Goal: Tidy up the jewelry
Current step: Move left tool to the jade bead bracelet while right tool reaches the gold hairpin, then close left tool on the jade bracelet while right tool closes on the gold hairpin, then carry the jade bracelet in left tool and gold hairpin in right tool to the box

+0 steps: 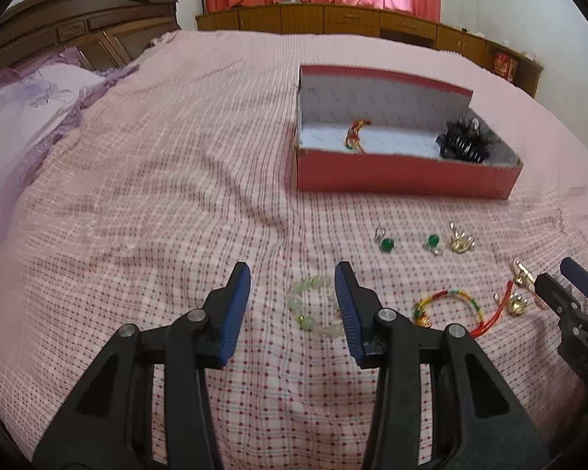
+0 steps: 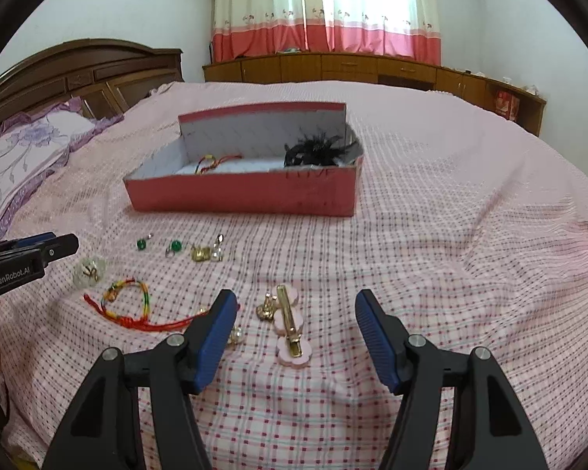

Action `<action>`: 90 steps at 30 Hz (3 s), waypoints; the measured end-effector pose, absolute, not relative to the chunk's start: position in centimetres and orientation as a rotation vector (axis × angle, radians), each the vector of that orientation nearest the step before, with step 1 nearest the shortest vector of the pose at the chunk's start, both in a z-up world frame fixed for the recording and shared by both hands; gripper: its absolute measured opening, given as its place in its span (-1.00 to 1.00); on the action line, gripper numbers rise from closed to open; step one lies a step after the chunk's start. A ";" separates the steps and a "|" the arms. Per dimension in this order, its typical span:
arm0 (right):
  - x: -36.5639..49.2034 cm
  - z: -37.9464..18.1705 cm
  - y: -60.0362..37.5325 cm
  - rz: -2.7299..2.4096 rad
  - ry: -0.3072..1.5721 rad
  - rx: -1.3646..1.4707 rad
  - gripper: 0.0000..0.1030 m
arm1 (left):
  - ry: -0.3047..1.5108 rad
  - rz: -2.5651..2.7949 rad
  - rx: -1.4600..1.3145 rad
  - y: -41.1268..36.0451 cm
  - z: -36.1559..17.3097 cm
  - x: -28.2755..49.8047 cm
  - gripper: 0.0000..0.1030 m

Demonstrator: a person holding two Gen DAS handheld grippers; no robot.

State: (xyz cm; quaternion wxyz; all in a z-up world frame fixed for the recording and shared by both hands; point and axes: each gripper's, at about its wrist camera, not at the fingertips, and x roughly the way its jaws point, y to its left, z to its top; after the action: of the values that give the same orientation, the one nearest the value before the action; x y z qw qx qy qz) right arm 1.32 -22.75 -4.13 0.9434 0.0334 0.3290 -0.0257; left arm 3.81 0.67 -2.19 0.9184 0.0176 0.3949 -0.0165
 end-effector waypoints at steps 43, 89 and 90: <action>0.6 -1.5 -23.3 0.018 0.619 0.134 -0.61 | 0.941 -0.104 0.013 1.5 -5.2 5.6 -0.90; -0.8 3.4 -21.1 0.038 0.498 0.074 -0.61 | 0.570 -0.227 0.026 -2.1 5.5 1.9 -1.00; -0.5 3.7 -21.1 0.039 0.491 0.072 -0.61 | 0.563 -0.227 0.027 -2.3 5.7 2.1 -1.00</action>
State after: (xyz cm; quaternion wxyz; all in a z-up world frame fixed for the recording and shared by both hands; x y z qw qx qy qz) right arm -0.53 -21.06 3.70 0.9692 0.0358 0.2430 0.0194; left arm 2.12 -2.30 5.71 0.9542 0.0132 0.2772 -0.1120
